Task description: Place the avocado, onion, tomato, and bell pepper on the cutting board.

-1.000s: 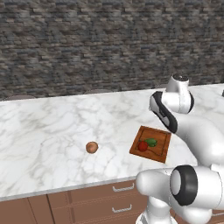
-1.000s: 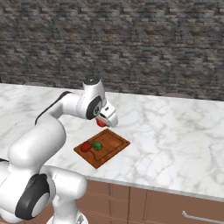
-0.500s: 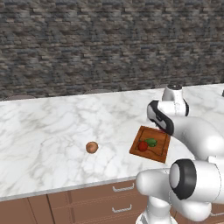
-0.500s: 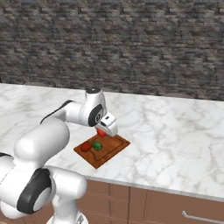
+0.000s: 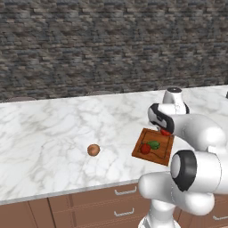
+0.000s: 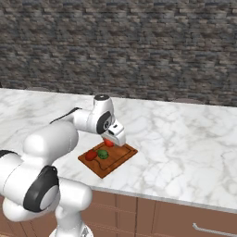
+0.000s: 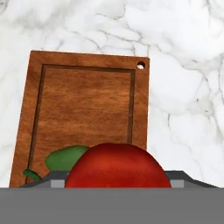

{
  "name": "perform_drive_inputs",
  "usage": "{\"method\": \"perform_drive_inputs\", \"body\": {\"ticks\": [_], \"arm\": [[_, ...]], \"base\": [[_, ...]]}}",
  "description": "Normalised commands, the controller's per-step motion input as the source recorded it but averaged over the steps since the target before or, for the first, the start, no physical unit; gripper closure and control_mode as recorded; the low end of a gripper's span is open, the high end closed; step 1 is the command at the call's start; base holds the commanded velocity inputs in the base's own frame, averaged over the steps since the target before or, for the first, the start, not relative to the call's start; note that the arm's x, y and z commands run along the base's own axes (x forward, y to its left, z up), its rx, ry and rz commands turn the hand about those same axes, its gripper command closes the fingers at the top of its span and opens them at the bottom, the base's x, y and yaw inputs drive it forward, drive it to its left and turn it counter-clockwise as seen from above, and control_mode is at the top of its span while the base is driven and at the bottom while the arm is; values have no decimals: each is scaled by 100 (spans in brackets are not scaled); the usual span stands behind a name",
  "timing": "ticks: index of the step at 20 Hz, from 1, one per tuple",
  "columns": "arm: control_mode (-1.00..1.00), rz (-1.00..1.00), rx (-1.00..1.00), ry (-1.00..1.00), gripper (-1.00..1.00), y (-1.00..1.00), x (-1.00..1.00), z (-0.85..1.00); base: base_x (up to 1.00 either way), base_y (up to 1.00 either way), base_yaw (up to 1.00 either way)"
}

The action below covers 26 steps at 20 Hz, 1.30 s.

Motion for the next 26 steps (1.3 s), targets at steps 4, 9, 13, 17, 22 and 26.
{"method": "perform_drive_inputs", "body": {"ticks": [4, 9, 13, 17, 22, 26], "arm": [[-100, 1, 6, 0, 100, 0, 38, 0], [-100, 1, 8, 0, 100, 0, 26, 0], [-100, 0, 5, 0, 100, 0, 23, -10], [-100, 0, 0, 0, 100, 0, 32, -19], [-100, 0, 0, 1, 100, 0, 33, -31], [-100, 0, 0, 1, 100, 5, 30, -44]], "base": [[0, 0, 0], [0, 0, 0], [0, 0, 0], [0, 0, 0], [0, 0, 0], [0, 0, 0]]}}
